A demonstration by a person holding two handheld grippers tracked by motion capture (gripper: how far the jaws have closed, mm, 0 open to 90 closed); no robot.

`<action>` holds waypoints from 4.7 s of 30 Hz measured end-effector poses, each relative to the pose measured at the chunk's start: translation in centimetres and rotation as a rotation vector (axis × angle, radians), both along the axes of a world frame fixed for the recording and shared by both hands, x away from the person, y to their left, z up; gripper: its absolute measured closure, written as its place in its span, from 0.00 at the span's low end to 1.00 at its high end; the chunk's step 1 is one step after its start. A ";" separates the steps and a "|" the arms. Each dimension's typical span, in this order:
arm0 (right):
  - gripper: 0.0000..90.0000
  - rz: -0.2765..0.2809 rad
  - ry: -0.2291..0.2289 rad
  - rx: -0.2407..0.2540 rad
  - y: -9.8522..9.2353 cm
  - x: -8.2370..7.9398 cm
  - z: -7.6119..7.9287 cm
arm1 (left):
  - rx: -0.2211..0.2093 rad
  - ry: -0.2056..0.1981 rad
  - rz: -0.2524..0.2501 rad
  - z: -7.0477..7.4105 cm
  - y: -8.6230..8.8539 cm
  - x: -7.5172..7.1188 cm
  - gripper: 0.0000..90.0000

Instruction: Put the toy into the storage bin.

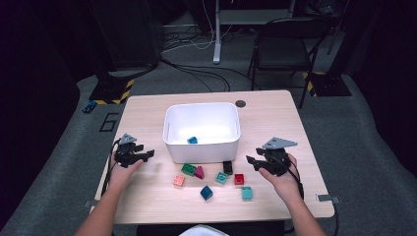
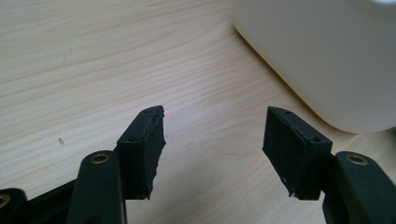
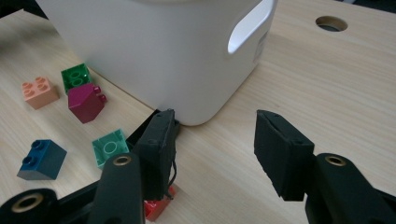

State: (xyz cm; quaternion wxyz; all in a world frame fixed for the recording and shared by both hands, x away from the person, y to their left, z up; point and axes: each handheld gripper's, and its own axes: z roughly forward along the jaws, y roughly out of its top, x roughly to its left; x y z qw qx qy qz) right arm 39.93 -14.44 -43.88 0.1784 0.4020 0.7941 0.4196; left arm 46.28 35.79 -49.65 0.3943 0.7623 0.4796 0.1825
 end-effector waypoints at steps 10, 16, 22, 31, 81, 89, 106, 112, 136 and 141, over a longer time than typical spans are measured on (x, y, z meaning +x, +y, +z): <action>0.53 0.038 0.020 -0.006 1.2 -0.4 -2.0 | 0.004 0.000 0.000 0.1 0.2 0.0 0.42; 0.52 0.060 0.030 0.007 1.8 -0.7 -3.1 | -0.001 -0.002 0.002 0.1 0.2 0.0 0.42; 0.52 0.089 0.042 -0.006 2.5 -1.1 -3.8 | 0.005 0.005 -0.002 0.2 0.2 0.0 0.42; 0.48 0.099 0.040 -0.026 3.5 -1.3 -4.9 | 0.006 0.001 -0.001 0.2 0.1 -0.1 0.42; 0.65 0.038 0.118 -0.117 2.2 -0.5 -6.7 | 0.003 -0.006 0.006 0.1 0.3 0.2 0.42; 0.65 0.051 0.119 -0.071 2.0 -0.5 -5.3 | -0.002 -0.016 0.013 0.0 0.4 0.2 0.42; 0.65 0.106 0.095 -0.042 1.7 -0.1 0.7 | 0.007 0.002 0.005 0.1 0.4 0.2 0.42; 0.65 0.116 0.092 -0.033 1.4 0.2 3.4 | 0.007 -0.002 0.006 0.0 0.4 0.2 0.42; 0.65 0.171 0.066 -0.033 3.0 2.4 10.9 | 0.008 0.000 0.004 -0.1 0.3 0.3 0.42; 0.65 0.185 0.057 -0.037 4.1 3.0 11.7 | 0.009 -0.006 0.008 -0.1 0.3 0.3 0.42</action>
